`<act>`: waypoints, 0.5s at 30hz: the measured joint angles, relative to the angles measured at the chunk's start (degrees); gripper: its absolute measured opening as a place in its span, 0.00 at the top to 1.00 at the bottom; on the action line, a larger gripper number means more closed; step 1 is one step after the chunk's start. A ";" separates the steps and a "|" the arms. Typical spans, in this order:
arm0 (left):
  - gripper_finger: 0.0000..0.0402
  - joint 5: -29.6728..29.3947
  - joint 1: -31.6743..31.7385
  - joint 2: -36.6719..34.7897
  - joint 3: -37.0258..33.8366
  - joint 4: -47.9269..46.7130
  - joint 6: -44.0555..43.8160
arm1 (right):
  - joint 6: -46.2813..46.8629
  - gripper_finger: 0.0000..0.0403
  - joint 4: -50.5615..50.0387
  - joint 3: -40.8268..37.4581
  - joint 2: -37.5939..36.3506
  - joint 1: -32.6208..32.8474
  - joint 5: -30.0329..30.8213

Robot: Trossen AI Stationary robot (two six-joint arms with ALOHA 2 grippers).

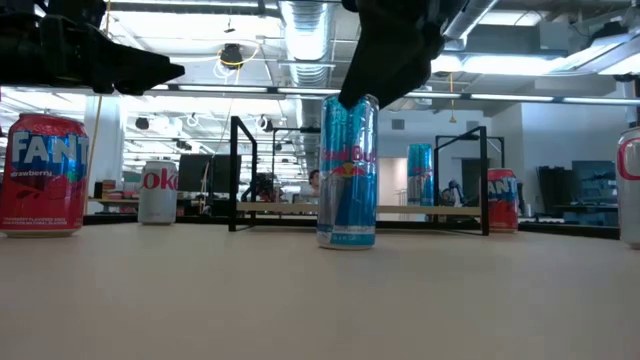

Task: Place canned beverage on shelf
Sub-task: Put the blue soda can on the shelf aligned with the other blue soda can on the shelf

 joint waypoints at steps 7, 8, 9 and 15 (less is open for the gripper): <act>0.27 0.01 -0.02 0.00 0.00 0.00 -0.46 | -1.03 0.37 -0.02 0.00 -0.04 0.00 0.02; 0.27 0.00 0.00 0.00 0.00 -0.03 -0.86 | -1.83 0.37 -0.16 0.00 -0.20 0.00 -0.03; 0.27 0.01 -0.02 0.00 0.00 -0.14 -1.48 | -3.00 0.37 -0.62 0.00 -0.44 0.00 -0.24; 0.27 0.02 -0.01 -0.02 -0.02 -2.19 -6.71 | -9.54 0.37 -8.15 -0.02 -6.90 -2.24 -1.79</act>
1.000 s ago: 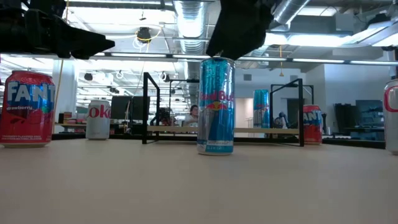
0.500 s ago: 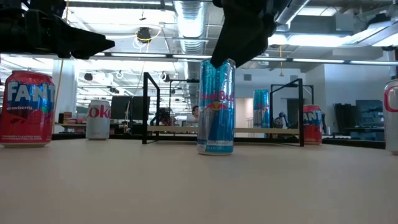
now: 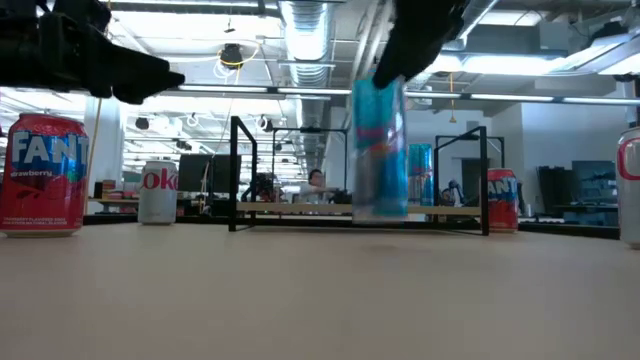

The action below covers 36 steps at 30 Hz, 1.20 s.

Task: Place canned beverage on shelf
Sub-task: Put the blue soda can on the shelf aligned with the other blue soda can on the shelf

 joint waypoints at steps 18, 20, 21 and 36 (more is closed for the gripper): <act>0.27 0.02 0.01 0.00 -0.02 -12.06 -21.99 | -30.82 0.37 -13.34 0.04 -21.26 -35.61 -17.29; 0.27 0.00 -0.01 0.00 -0.02 -12.03 -22.62 | -34.15 0.37 -13.27 0.04 -20.81 -41.05 -20.81; 0.27 -0.04 -0.01 0.00 -0.02 -11.89 -22.83 | -35.71 0.37 -13.29 0.04 -20.42 -43.36 -22.02; 0.27 -1.09 -0.01 0.00 -0.04 -12.27 -26.21 | -46.12 0.37 -10.00 0.04 -11.70 -59.09 -34.22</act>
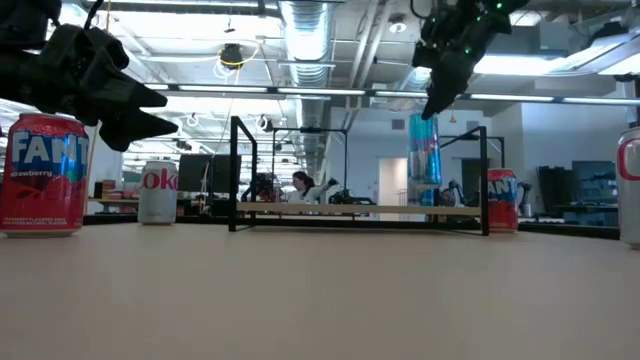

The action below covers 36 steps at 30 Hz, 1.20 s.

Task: Place canned beverage on shelf
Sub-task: Put the blue soda can on the shelf aligned with the other blue soda can on the shelf

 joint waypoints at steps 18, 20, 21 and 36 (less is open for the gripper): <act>0.27 -0.33 0.00 0.00 0.04 -1.98 -4.51 | -1.95 0.37 13.25 -13.42 -3.75 -3.93 -1.71; 0.27 -0.33 0.00 0.00 0.04 -1.95 -5.25 | -2.16 0.37 13.31 -13.42 -3.40 -3.95 -1.88; 0.27 -0.35 0.00 0.00 0.04 -1.93 -5.30 | -2.20 0.37 13.33 -13.40 -3.33 -3.96 -1.91; 0.27 -0.37 0.01 0.00 0.04 -2.20 -5.29 | -2.82 0.37 11.46 -13.51 -3.52 -6.49 -1.67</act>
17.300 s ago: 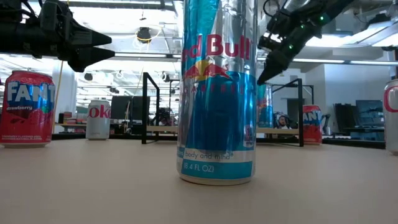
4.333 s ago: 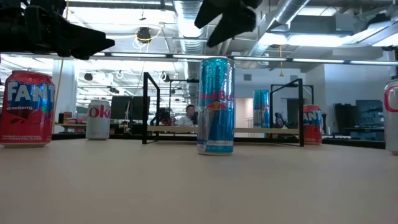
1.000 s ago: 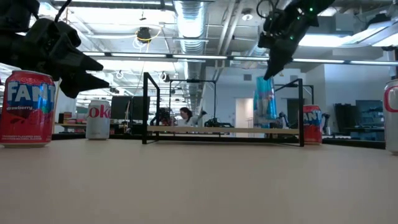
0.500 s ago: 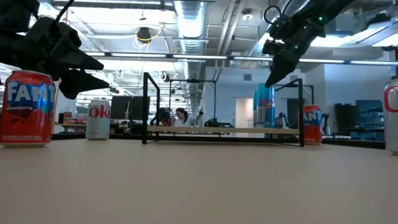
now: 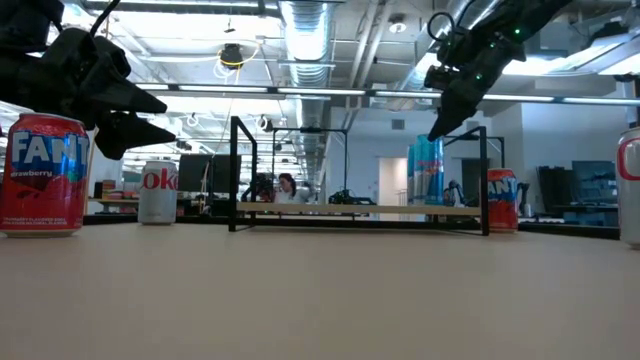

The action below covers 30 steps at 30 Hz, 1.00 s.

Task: Place canned beverage on shelf
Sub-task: Put the blue soda can on the shelf aligned with the other blue soda can on the shelf

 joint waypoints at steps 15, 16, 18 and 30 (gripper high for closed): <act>0.27 -1.44 -0.02 0.00 0.00 0.00 0.07 | -0.92 0.37 -2.02 -0.02 -1.01 0.09 0.60; 0.27 -1.44 0.00 0.00 0.00 0.00 0.07 | -0.94 0.37 -2.17 -0.02 -1.01 0.07 0.67; 0.27 -1.44 0.00 0.00 0.00 0.00 0.07 | -1.07 0.37 -2.29 -0.02 -1.01 0.07 0.68; 0.27 -1.42 -0.02 0.00 0.00 -0.09 0.09 | 1.47 0.13 -2.26 -0.09 -0.94 0.13 2.06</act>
